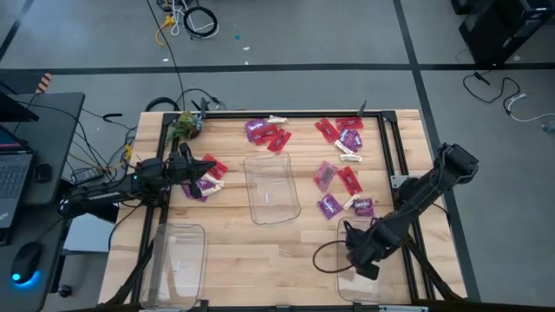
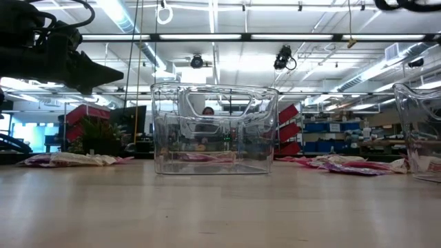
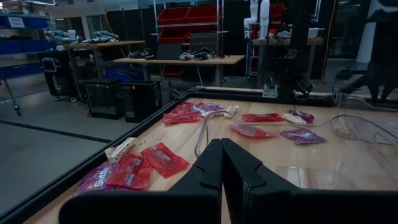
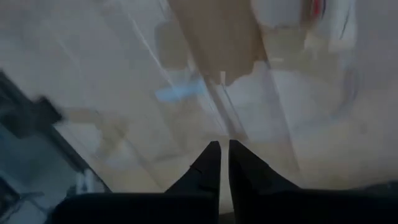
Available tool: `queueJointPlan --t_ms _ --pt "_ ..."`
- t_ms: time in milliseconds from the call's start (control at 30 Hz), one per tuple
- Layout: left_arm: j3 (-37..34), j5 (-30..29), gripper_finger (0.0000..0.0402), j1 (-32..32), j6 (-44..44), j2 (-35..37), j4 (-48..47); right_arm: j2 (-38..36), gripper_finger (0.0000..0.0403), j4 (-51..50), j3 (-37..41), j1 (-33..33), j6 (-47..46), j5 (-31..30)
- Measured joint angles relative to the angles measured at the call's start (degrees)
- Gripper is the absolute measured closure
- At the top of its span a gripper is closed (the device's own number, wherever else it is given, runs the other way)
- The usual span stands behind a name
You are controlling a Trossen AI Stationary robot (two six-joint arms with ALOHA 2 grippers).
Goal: Sort candy
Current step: Put the white chocolate bar into the right transparent bin
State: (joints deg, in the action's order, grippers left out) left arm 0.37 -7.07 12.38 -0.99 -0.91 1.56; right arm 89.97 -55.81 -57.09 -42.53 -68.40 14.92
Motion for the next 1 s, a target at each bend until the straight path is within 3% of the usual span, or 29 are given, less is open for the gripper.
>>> queueJointPlan --t_ms 533,667,800,1000 --pt "0.0 0.2 0.0396 0.0 0.2 0.0 0.1 -0.1 0.0399 -4.0 -1.4 -6.3 -6.6 3.9" --pt "0.0 0.2 0.0396 0.0 0.5 0.0 0.1 -1.2 0.0394 -11.5 -7.4 -5.2 -5.3 -1.4" --pt "0.0 0.2 0.0396 0.0 1.5 0.0 0.2 -4.4 0.0388 -18.7 -13.5 -1.5 -3.8 -13.1" --pt "0.0 0.2 0.0396 0.0 3.4 0.0 0.1 -10.7 0.0365 -23.6 -15.2 11.2 7.0 -25.4"
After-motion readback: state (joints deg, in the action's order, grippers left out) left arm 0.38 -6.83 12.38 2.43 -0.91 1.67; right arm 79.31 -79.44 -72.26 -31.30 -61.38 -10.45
